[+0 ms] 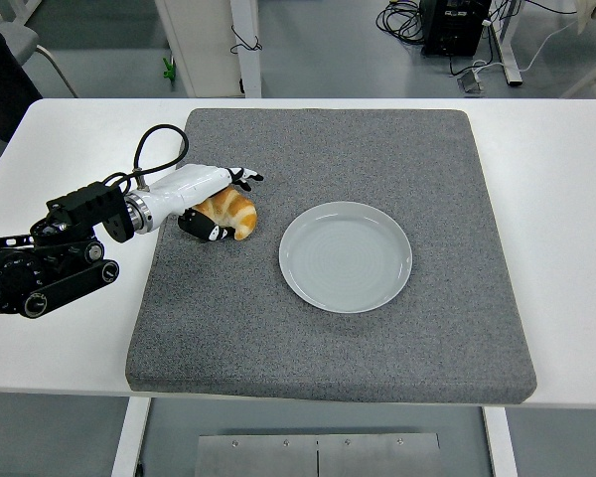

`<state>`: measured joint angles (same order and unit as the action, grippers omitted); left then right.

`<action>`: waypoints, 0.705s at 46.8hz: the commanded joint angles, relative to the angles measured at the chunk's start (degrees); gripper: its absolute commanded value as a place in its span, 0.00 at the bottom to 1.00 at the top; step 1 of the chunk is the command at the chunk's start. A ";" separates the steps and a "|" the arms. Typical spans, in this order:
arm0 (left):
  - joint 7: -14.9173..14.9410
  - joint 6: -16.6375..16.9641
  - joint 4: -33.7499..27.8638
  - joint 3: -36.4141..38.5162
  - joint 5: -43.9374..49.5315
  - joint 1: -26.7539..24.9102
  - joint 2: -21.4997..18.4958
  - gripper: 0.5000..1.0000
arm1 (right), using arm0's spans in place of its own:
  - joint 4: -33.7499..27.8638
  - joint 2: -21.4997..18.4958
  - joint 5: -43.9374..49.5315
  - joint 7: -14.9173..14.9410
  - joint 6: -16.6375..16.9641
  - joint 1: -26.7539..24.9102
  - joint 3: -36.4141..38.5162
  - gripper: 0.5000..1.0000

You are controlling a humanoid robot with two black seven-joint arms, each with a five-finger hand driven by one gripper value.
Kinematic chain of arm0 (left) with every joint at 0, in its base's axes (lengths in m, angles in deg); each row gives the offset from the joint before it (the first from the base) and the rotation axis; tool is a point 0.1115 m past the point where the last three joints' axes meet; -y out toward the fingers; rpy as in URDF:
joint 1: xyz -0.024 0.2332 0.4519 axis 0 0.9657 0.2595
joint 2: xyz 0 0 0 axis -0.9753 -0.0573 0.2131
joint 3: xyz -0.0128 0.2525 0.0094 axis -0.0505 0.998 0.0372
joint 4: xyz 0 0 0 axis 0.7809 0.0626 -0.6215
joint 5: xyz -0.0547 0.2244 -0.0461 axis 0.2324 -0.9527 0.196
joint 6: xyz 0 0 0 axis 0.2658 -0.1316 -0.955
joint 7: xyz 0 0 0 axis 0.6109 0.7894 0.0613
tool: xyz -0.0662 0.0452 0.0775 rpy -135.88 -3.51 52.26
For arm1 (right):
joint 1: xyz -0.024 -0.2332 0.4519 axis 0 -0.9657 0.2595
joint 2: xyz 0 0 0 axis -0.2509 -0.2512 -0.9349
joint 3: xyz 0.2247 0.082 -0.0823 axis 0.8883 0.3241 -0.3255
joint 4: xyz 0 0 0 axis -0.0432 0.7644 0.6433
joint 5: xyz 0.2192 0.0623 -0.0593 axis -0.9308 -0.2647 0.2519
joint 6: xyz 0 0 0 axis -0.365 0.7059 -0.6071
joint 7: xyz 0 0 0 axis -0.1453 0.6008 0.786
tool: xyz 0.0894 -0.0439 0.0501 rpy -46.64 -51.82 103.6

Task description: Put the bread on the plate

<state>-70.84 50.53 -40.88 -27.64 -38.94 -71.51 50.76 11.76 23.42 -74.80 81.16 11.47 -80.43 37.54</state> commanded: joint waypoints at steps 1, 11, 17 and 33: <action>-0.03 0.00 -0.02 0.00 0.01 0.05 0.01 0.43 | -0.01 0.00 0.00 0.00 -0.02 -0.05 0.00 1.00; 0.06 -0.09 -0.02 -0.09 0.10 -0.21 -0.08 0.04 | -0.01 0.00 0.00 0.00 -0.02 -0.05 0.00 1.00; -0.11 -0.09 -0.02 -0.27 0.37 -0.74 -0.34 0.04 | -0.01 0.00 0.00 0.00 -0.02 0.04 0.00 1.00; -0.20 -0.79 -0.10 -2.37 0.45 -6.27 -1.14 0.05 | -0.01 0.00 0.00 0.00 -0.02 -0.05 0.00 1.00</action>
<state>-70.95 50.04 -40.99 -29.27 -38.48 -77.12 49.87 11.74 23.42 -74.80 81.16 11.48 -80.47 37.55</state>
